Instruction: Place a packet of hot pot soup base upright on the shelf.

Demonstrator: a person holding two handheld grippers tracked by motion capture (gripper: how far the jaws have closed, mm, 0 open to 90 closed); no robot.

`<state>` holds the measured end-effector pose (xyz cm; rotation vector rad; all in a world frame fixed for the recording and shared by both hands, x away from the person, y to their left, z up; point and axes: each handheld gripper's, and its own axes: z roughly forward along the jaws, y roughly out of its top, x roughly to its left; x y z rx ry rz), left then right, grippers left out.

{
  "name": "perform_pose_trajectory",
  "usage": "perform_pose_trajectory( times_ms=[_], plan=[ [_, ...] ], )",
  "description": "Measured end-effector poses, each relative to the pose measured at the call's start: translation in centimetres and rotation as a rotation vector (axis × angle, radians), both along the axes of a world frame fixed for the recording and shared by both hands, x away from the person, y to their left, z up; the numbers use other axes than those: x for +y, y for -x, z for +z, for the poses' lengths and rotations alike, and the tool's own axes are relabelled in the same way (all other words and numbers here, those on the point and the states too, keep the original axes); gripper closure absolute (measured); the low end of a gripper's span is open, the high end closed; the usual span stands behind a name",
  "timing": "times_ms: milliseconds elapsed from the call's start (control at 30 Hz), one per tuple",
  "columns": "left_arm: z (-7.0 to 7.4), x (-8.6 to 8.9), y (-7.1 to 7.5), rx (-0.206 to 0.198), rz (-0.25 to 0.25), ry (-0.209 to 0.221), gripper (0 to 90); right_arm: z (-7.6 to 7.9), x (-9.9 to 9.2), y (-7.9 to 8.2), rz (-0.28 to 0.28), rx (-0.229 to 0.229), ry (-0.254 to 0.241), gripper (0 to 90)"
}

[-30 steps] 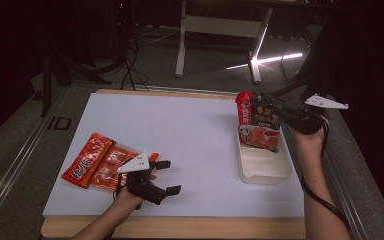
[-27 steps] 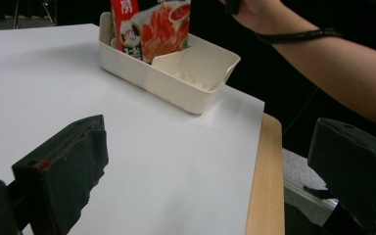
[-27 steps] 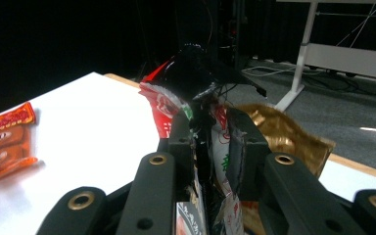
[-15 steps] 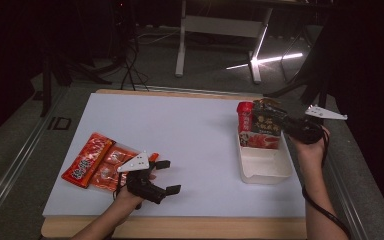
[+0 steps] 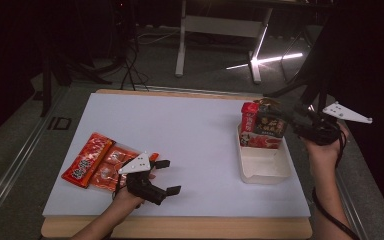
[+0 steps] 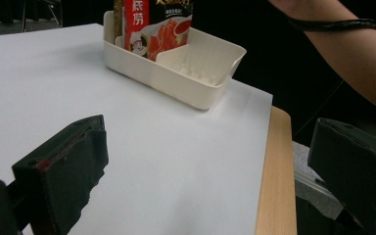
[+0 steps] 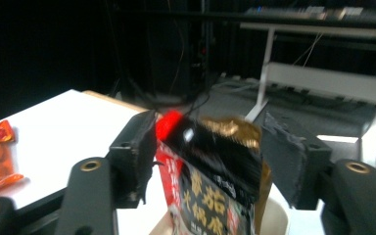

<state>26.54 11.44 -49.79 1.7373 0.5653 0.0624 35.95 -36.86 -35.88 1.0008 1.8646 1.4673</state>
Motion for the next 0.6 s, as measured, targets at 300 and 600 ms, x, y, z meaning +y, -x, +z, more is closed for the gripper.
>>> perform_pose_trajectory(
  times_ms=[300,600],
  plan=[
    [0.1,0.0,0.2,0.031,-0.003,0.002,2.1,1.1,3.9,2.6,0.096,-0.023,-0.021,21.7],
    [0.3,0.0,0.1,0.039,0.008,-0.040,2.3,-1.2,7.3,4.0,0.180,0.025,-0.014,13.8]
  ],
)
